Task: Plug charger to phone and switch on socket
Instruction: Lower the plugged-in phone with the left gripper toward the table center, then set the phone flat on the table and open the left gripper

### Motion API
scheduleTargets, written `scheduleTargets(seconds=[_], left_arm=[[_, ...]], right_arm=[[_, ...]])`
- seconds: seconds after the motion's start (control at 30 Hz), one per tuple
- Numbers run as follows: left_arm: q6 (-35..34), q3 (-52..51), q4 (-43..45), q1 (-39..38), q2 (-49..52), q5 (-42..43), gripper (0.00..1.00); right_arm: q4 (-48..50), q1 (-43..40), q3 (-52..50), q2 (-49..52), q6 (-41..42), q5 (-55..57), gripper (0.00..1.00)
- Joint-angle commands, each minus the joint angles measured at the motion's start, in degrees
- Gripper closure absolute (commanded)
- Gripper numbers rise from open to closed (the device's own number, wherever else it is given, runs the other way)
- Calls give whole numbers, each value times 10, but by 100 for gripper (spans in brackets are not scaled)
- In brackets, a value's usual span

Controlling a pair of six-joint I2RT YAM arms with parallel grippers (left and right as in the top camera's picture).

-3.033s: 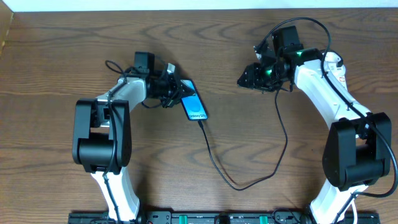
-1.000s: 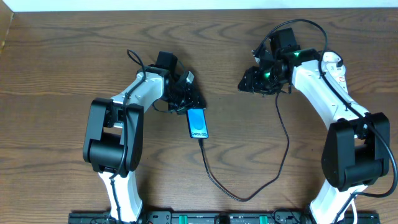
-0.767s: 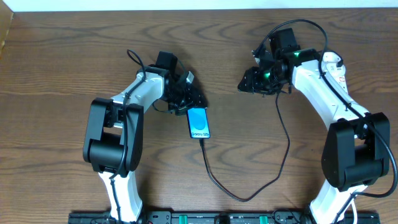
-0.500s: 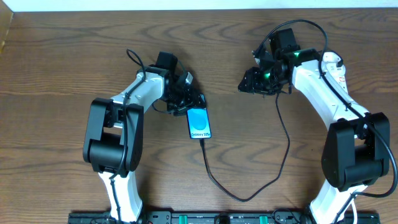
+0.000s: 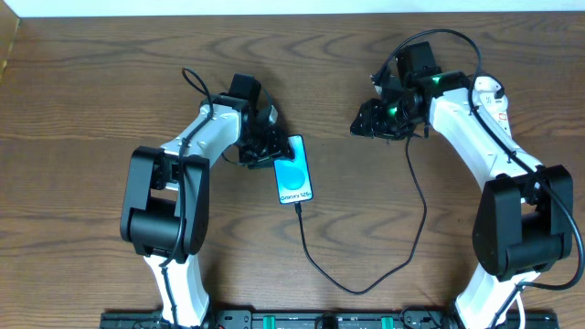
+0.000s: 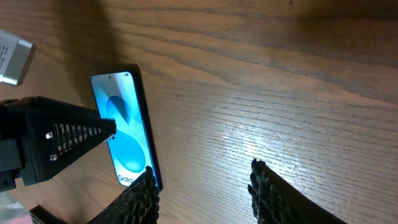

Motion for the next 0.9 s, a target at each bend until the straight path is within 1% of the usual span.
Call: scheduleTargets(seconds=[0.0,0.17,0.23,0.27,0.43,0.53,0.7,0.73,0.87], left_arm=[[10,3,-5,0,-2,-43,45],[10,3,-7,0,-2,-56,44],[10,3,-13,0,-2,-69,44],[10,3,-14,0,-2,-70,41],[10,3,-15,0,-2,-74,39],[10,3,-15,0,-2,-83,35],[10,3,-18,0,-2,-88,30],[10,3,-18,0,-2,-88,27],[10,3,-20,0,-2,-88,22]], right_arm=[[-1,3,11,1,-11,5,53],[-1,3,11,1,-12,5,53],[-1,3,11,1,-11,5,53],[-1,3,11,1,-12,5,53],[-1,3,11,1,-12,5,53],[-2,3,11,1,-16,5,53],[-3,3,11,1,-16,5,53],[-3,3,11,1,-16,5,53],[-3,3,11,1,-16,5,53]])
